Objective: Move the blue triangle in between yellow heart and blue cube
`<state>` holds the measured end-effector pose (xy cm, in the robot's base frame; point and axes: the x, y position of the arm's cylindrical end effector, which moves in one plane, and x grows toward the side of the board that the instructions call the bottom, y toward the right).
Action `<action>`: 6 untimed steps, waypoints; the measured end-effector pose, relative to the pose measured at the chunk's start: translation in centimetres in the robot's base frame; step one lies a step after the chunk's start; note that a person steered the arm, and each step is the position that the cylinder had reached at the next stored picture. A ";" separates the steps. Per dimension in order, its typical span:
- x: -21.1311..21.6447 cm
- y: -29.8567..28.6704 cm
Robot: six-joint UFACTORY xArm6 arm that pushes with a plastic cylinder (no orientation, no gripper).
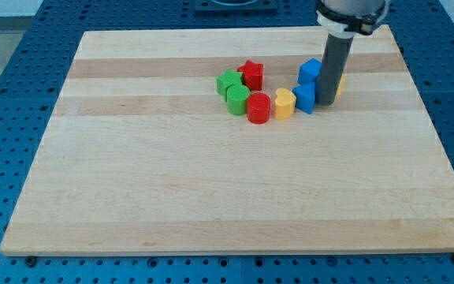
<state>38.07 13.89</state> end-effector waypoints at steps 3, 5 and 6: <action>-2.7 -1.3; 0.2 3.7; 0.6 4.8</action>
